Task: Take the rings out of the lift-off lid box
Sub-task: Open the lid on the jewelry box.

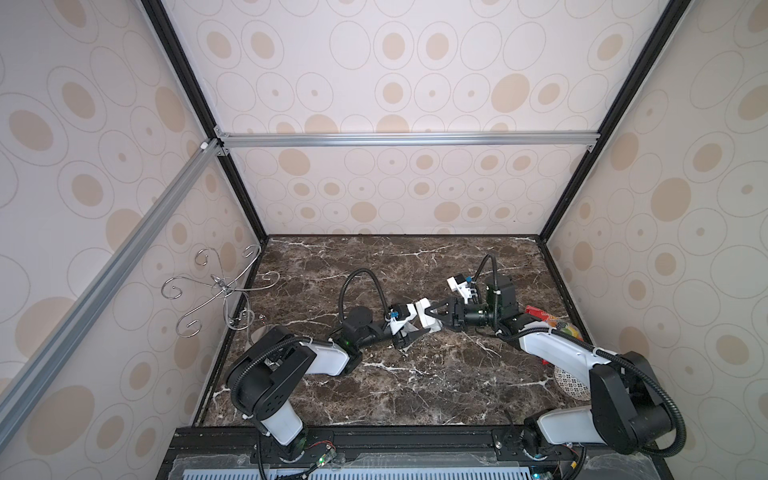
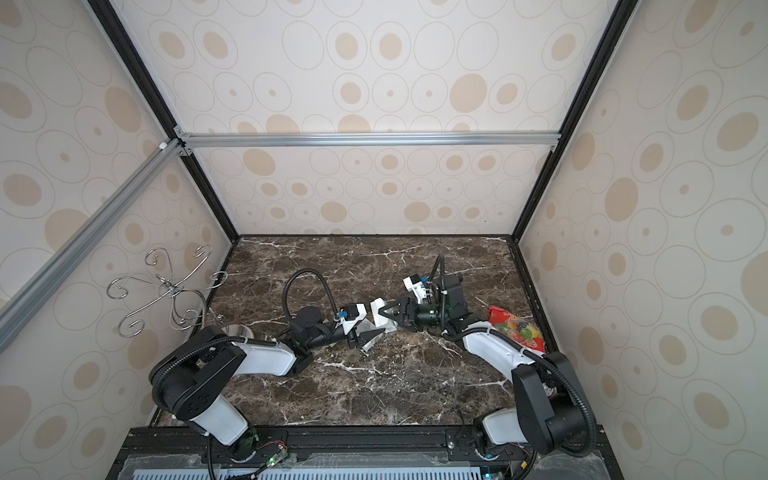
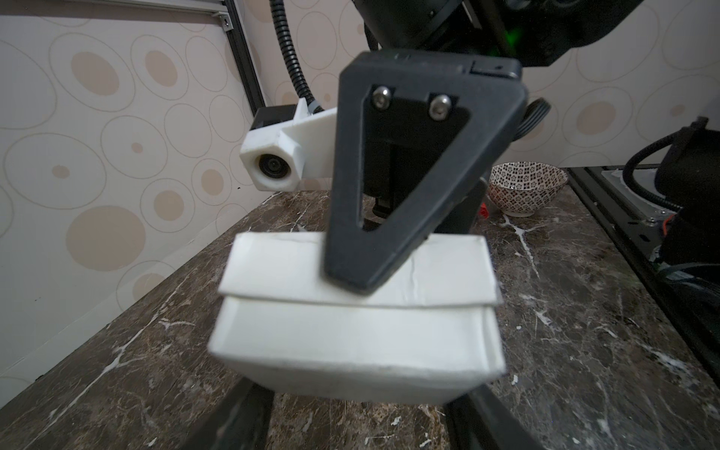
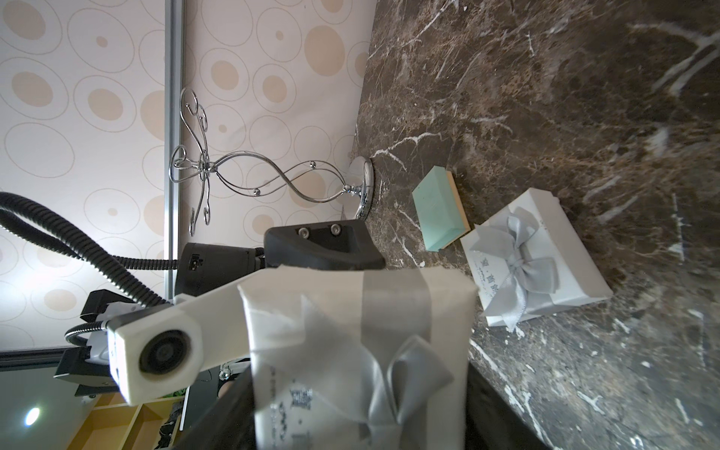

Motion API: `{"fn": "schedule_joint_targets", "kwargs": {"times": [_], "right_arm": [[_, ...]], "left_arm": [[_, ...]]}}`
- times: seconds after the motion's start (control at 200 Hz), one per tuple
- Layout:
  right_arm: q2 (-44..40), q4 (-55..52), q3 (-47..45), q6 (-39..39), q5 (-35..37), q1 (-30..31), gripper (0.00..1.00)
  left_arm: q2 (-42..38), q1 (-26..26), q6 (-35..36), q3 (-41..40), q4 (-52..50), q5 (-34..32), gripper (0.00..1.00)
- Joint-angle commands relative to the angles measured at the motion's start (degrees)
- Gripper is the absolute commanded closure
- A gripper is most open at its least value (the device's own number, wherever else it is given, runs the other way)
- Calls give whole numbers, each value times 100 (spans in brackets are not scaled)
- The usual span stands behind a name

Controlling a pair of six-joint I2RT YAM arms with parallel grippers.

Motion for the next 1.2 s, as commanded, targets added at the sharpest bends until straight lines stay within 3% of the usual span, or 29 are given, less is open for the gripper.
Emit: {"fn": "schedule_joint_targets", "kwargs": {"times": [0.0,0.97,1.19], "right_arm": [[66,121,-63,77,-96,42,30],[-445,-917,399,-632,-35,-543,29],[-728,-2318,798,-1645,382,-1078,28]], "left_arm": [[-17,-44,41,213,157,98,36],[-88,-51,55,52,227,20,36],[-144,-46,52,-12,285,-32,36]]}}
